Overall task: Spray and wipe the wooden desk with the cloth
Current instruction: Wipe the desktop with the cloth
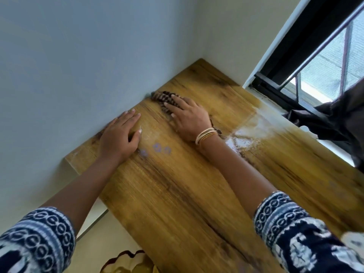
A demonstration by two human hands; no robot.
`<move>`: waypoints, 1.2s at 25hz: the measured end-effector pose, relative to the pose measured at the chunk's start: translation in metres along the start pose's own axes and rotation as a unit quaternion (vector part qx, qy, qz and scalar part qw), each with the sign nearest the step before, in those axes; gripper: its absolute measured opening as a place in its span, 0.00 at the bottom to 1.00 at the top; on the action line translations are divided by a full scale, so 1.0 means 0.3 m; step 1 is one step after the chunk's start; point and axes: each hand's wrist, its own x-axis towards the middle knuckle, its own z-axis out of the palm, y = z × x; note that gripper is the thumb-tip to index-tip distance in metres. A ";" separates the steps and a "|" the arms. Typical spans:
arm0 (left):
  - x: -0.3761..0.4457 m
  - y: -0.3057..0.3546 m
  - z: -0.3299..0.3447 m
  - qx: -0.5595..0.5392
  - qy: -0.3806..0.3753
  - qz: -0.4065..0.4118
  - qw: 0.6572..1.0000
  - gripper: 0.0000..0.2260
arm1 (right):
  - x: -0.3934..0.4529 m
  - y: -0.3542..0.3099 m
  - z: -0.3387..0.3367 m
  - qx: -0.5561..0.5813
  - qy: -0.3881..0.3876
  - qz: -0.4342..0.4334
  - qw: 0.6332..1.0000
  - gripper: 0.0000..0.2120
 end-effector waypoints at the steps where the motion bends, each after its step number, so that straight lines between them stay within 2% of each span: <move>1: 0.001 0.000 -0.001 0.002 -0.001 -0.001 1.000 0.23 | -0.010 0.066 -0.006 -0.006 0.009 0.017 1.000 0.23; 4: 0.000 -0.001 0.001 0.007 -0.001 -0.004 1.000 0.23 | -0.094 0.362 -0.018 -0.054 0.023 0.187 0.981 0.23; 7: 0.001 -0.002 0.004 0.009 0.002 -0.002 1.000 0.23 | -0.274 0.583 -0.031 -0.026 0.081 0.379 0.921 0.22; 9: 0.001 0.001 -0.001 0.009 0.002 -0.002 1.000 0.23 | -0.319 0.596 -0.030 -0.029 0.079 0.460 0.884 0.22; 11: 0.001 0.005 -0.005 0.008 0.005 -0.004 1.000 0.23 | -0.272 0.523 -0.026 -0.027 0.076 0.503 0.860 0.22; 12: -0.001 0.006 -0.005 0.009 0.004 -0.005 1.000 0.23 | -0.232 0.457 -0.028 -0.018 0.076 0.511 0.856 0.22; 14: -0.005 0.006 -0.003 0.014 0.001 -0.008 1.000 0.23 | -0.155 0.288 -0.019 -0.009 0.079 0.455 0.887 0.22; 18: 0.000 0.006 -0.002 0.007 0.003 -0.007 1.000 0.23 | -0.072 -0.061 0.017 0.008 0.062 0.200 0.978 0.23; 20: -0.005 0.004 -0.002 0.007 0.001 -0.009 1.000 0.23 | -0.093 -0.108 0.025 0.008 0.023 0.069 0.997 0.23; 21: -0.006 0.007 -0.003 0.008 -0.001 -0.007 1.000 0.23 | -0.109 -0.070 0.016 0.002 0.020 0.036 0.999 0.23; 23: -0.001 0.006 -0.003 0.004 0.002 -0.006 1.000 0.23 | -0.132 0.079 0.000 -0.026 0.027 0.064 0.997 0.23; 25: 0.000 0.002 -0.001 0.003 0.001 -0.006 1.000 0.23 | -0.199 0.278 -0.011 -0.043 0.032 0.197 0.979 0.22; 27: 0.001 -0.002 0.003 0.009 -0.001 -0.005 1.000 0.23 | -0.302 0.446 -0.024 0.003 0.070 0.347 0.935 0.22; 30: 0.005 -0.010 0.009 0.011 0.006 -0.002 1.000 0.23 | -0.360 0.489 -0.015 -0.013 0.090 0.447 0.890 0.22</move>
